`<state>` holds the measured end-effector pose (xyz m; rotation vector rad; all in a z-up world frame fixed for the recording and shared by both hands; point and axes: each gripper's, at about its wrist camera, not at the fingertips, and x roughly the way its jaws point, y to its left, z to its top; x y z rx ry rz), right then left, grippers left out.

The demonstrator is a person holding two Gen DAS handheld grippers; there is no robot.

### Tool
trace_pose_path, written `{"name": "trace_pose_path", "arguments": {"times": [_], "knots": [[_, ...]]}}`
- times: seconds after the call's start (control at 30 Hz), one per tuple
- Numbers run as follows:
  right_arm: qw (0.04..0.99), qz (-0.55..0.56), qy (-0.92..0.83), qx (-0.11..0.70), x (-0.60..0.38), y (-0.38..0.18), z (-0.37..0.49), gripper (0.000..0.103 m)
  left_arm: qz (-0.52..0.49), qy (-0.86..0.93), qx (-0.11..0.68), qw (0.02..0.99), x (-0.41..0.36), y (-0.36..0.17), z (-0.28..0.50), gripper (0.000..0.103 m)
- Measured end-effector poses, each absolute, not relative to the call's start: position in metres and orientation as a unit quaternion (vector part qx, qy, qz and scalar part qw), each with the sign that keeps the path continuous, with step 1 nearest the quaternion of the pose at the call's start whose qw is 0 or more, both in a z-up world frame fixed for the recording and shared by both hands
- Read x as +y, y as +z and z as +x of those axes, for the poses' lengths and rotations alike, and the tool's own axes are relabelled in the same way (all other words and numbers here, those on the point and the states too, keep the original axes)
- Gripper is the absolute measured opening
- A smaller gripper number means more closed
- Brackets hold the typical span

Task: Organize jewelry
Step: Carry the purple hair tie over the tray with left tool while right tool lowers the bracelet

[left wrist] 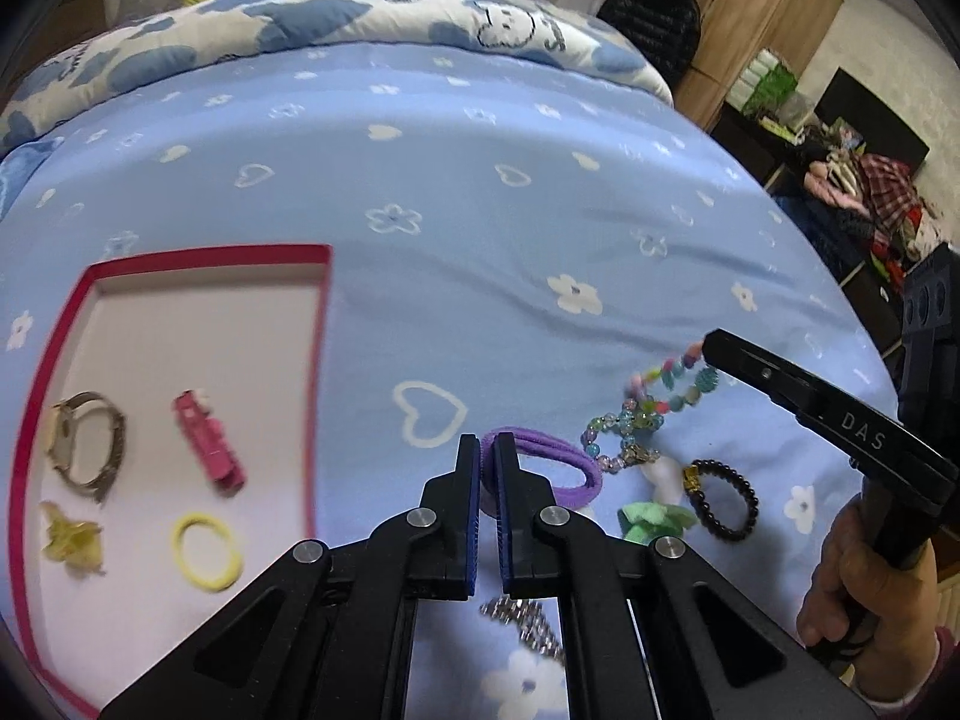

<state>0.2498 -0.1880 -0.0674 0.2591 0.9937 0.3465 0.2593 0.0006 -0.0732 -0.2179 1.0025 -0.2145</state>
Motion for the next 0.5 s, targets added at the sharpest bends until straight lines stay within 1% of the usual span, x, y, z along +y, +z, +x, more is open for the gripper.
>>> {"name": "trace_pose_path", "arguments": {"times": [0.27, 0.5], "knots": [[0.863, 0.123, 0.187, 0.453, -0.175, -0.038, 0.232, 0.012, -0.125, -0.088, 0.457, 0.876, 0.034, -0.050, 0.216, 0.003], [0.857, 0.120, 0.212, 0.453, -0.152, -0.030, 0.216, 0.012, -0.144, -0.068, 0.445, 0.881, 0.063, -0.037, 0.184, 0.003]]}}
